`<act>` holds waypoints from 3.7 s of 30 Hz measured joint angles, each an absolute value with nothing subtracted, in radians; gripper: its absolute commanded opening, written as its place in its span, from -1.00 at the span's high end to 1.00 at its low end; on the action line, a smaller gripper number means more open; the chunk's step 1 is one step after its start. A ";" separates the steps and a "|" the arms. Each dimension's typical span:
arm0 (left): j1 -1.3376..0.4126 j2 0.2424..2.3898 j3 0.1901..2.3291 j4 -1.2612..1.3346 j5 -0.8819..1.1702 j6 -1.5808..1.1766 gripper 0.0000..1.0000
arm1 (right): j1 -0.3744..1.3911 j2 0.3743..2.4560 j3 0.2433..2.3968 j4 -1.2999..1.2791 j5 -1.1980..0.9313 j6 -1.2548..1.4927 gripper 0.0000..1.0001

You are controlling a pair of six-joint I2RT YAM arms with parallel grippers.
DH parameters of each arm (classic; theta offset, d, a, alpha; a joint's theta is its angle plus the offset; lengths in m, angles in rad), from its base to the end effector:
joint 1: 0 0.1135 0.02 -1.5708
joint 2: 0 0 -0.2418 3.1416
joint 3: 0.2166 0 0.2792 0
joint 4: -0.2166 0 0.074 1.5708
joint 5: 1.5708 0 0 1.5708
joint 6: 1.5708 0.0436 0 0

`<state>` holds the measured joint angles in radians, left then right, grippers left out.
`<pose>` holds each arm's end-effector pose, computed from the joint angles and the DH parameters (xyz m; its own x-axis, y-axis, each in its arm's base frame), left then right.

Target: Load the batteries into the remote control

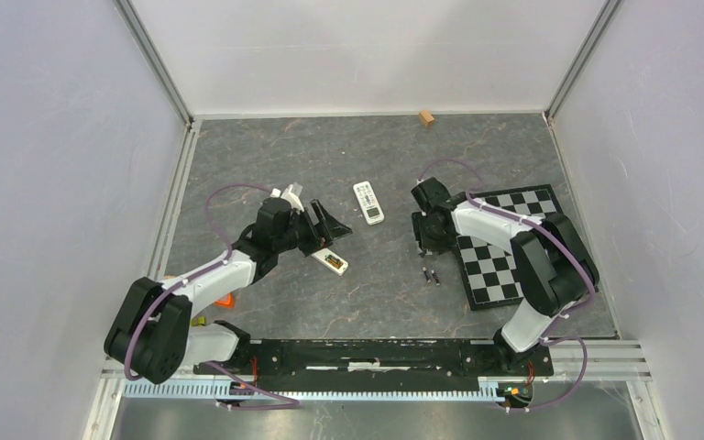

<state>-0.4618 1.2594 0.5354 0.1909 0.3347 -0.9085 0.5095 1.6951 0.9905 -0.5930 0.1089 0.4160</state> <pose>0.2525 -0.1417 0.1495 -0.8114 -0.4282 -0.3980 0.0558 0.6210 -0.7818 0.2889 0.1560 0.1095 -0.9545 -0.0731 -0.2891 -0.0804 0.9967 0.0133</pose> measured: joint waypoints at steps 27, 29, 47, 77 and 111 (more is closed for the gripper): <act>-0.485 1.332 0.545 0.244 0.351 -0.910 -0.69 | 0.508 1.684 0.976 -0.573 0.125 0.489 0.21; -0.497 1.346 0.551 0.252 0.352 -0.910 -0.69 | 0.508 1.684 0.976 -0.573 0.124 0.485 0.03; -0.519 1.365 0.569 0.272 0.353 -0.911 -0.69 | 0.517 1.723 1.029 -0.617 0.135 0.420 -0.21; -0.543 1.404 0.597 0.281 0.353 -0.912 -0.69 | 0.516 1.747 1.050 -0.611 0.076 0.275 0.32; -0.705 1.882 0.861 0.444 0.403 -1.110 -0.57 | 0.508 1.608 0.925 -0.543 -0.005 0.261 0.28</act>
